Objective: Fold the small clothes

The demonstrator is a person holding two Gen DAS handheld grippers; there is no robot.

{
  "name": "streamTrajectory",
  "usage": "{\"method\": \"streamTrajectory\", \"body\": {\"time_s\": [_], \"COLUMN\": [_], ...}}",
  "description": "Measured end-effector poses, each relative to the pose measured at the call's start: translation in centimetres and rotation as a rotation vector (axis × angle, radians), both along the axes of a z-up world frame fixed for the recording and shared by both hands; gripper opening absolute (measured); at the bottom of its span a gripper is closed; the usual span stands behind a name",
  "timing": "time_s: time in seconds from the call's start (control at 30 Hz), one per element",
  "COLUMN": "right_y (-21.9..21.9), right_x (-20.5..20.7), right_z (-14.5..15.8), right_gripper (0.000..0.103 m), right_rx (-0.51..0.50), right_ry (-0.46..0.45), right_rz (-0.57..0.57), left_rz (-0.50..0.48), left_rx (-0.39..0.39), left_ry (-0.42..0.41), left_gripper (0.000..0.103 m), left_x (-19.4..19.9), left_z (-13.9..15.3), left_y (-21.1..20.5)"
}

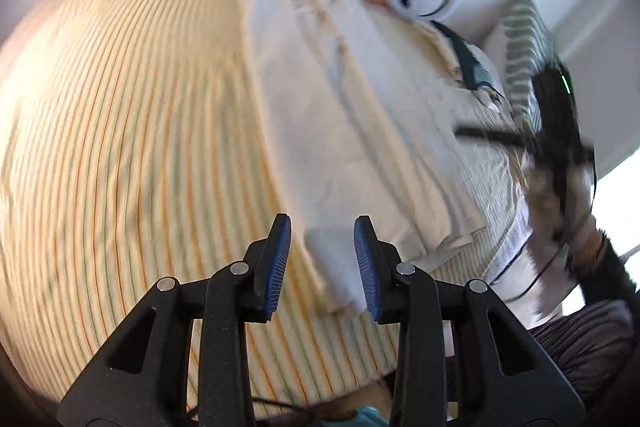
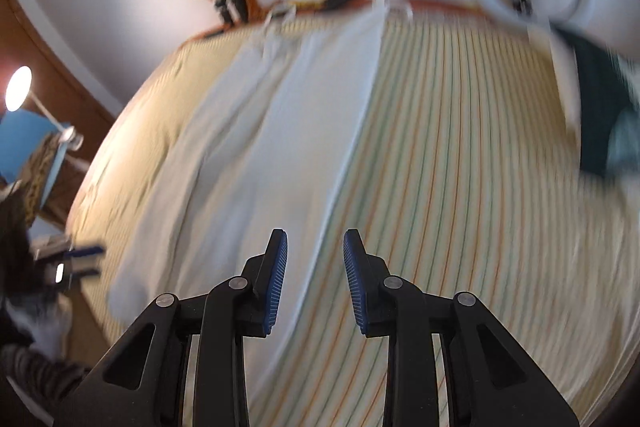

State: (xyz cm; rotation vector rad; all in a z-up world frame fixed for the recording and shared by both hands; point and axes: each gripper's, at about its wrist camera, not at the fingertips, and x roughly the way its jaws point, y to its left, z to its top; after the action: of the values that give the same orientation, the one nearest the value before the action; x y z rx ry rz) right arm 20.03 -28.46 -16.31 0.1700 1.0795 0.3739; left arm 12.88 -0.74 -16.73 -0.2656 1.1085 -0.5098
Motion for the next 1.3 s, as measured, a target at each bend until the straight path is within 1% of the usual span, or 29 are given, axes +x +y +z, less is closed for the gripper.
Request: {"method": "streamTrajectory", "body": {"time_s": [0.07,0.13,0.2,0.23,0.37,0.4,0.5,0.53,0.57,0.6,0.63,0.7,0.77,0.83,0.9,1.0,1.1,1.2,1.3], "right_y": [0.3,0.6,0.9,1.0,1.0,1.2,1.8,2.0,2.2,2.5,2.8,3.2,3.3,3.4,3.1,3.3,3.3,3.0,2.5], "right_x": [-2.4,-3.8,-5.3,-5.8,-6.6,-6.8,-6.7,-6.6,-6.5,-6.4,-6.4,-6.5,-7.0,-7.4,-7.5,-7.3,-7.1,-6.8,-6.3], "right_z": [-1.2,-1.9,-2.2,-2.2,-2.4,-2.5,-2.7,-2.8,-2.9,-3.1,-3.3,-3.3,-2.6,-2.1,-1.7,-2.9,-3.9,-3.7,-2.7], "right_gripper": [0.027,0.028,0.028,0.028,0.028,0.028,0.030,0.030,0.024,0.017,0.005,0.005,0.003,0.003,0.003,0.003,0.003,0.003,0.003], "right_rx": [0.039,0.072,0.098,0.104,0.186,0.199,0.239,0.254,0.268,0.280,0.286,0.269,0.259,0.281,0.290,0.274,0.282,0.324,0.344], "right_ry": [0.045,0.072,0.070,0.066,0.087,0.091,0.095,0.099,0.100,0.107,0.116,0.105,0.075,0.053,0.029,0.059,0.082,0.081,0.058], "right_rz": [0.011,0.026,0.038,0.044,0.056,0.060,0.072,0.079,0.086,0.095,0.102,0.098,0.102,0.102,0.102,0.098,0.090,0.086,0.086], "left_rz": [0.018,0.039,0.041,0.026,-0.048,-0.050,-0.050,-0.047,-0.038,-0.033,-0.023,-0.010,-0.009,-0.015,-0.029,-0.035,-0.026,-0.023,-0.028], "left_rx": [-0.031,-0.055,-0.084,-0.100,-0.107,-0.100,-0.111,-0.117,-0.107,-0.104,-0.122,-0.137,-0.140,-0.146,-0.142,-0.131,-0.149,-0.154,-0.149], "left_ry": [0.053,0.076,0.102,0.120,0.179,0.178,0.178,0.180,0.177,0.176,0.178,0.165,0.135,0.113,0.120,0.155,0.149,0.126,0.102], "left_gripper": [0.033,0.033,0.033,0.033,0.033,0.033,0.033,0.026,0.007,0.006,0.005,0.004,0.003,0.003,0.003,0.003,0.003,0.003,0.003], "left_x": [0.0,-0.2,-0.3,-0.2,-0.2,-0.2,-0.2,-0.2,-0.2,-0.3,-0.4,-0.8,-1.2,-1.4,-1.2,-0.9,-0.8,-0.8,-0.4], "left_z": [-0.5,-0.7,-0.9,-1.0,-1.8,-1.8,-1.8,-1.8,-1.9,-2.1,-2.1,-1.7,-0.9,-0.4,-0.8,-2.1,-2.0,-1.3,-0.5], "left_y": [0.7,1.0,1.1,0.9,-1.1,-1.4,-1.5,-1.4,-1.3,-0.9,-0.6,-0.1,0.1,0.2,0.0,-0.5,-0.2,0.2,0.0]}}
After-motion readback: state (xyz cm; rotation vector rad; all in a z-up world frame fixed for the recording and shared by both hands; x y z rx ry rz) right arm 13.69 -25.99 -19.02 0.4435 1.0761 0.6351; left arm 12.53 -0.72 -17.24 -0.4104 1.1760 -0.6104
